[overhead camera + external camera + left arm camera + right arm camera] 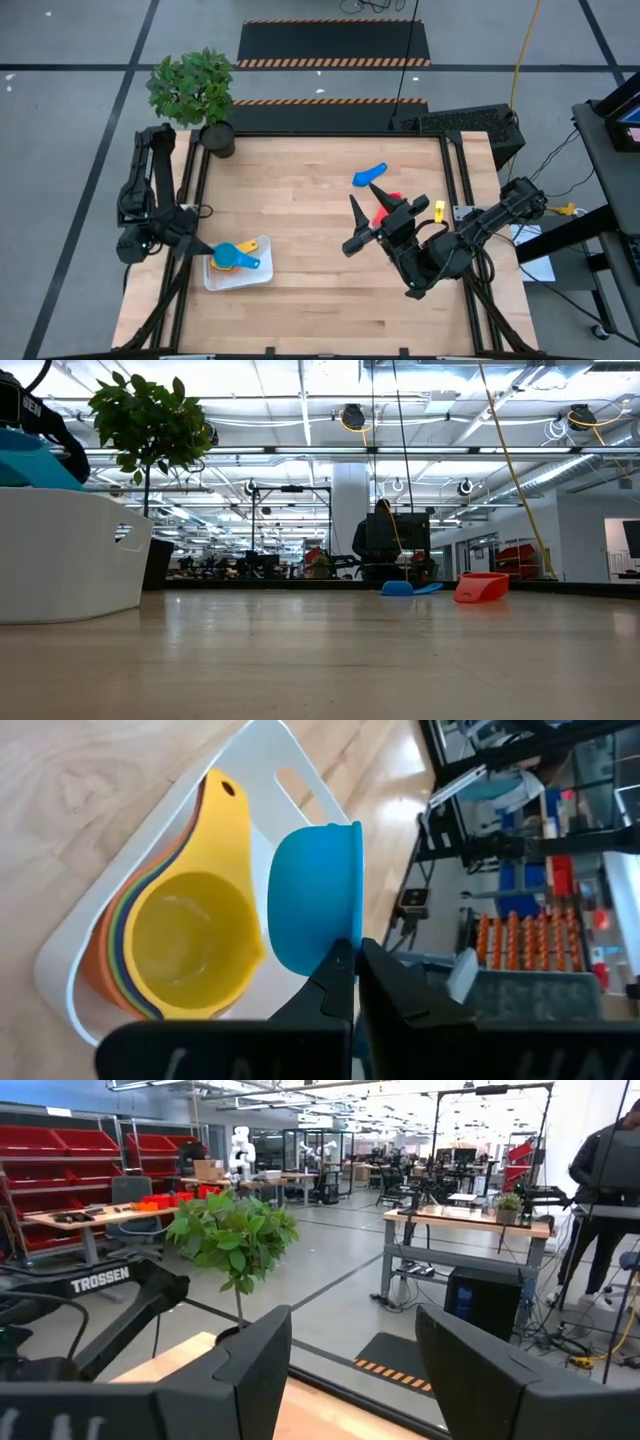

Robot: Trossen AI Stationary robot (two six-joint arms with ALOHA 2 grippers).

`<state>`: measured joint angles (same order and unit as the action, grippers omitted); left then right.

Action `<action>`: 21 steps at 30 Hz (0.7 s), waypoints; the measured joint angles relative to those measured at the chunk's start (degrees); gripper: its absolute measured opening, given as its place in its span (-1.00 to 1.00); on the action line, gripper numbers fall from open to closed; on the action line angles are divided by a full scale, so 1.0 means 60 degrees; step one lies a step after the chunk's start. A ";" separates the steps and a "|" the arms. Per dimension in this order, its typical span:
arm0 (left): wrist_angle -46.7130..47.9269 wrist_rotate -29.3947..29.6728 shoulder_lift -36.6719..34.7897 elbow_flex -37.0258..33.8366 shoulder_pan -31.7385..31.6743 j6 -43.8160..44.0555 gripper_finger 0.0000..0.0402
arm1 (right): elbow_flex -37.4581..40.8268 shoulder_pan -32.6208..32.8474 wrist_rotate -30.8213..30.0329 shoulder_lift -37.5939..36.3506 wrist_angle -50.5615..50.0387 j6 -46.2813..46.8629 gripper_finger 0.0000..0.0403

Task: Nest measuring cups in basket
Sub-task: Stack the light blue measuring cup on top of the yellow measuring cup in the white bin

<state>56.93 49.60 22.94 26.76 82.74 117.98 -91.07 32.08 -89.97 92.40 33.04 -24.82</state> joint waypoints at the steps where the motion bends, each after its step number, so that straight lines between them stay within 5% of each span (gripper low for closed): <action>1: 0.0001 -0.0003 0.0107 0.0000 0.0000 0.0024 -0.98 | 0.0000 0.0004 -0.0004 0.0000 0.0022 -0.0034 0.03; 21: -0.0098 -0.0107 0.2850 0.0000 -0.0247 0.1446 -0.98 | 0.0004 0.0004 -0.0004 0.0000 0.0203 -0.0301 0.03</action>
<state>56.34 48.96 40.04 26.76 81.26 126.66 -91.05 32.10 -90.00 92.40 34.26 -26.63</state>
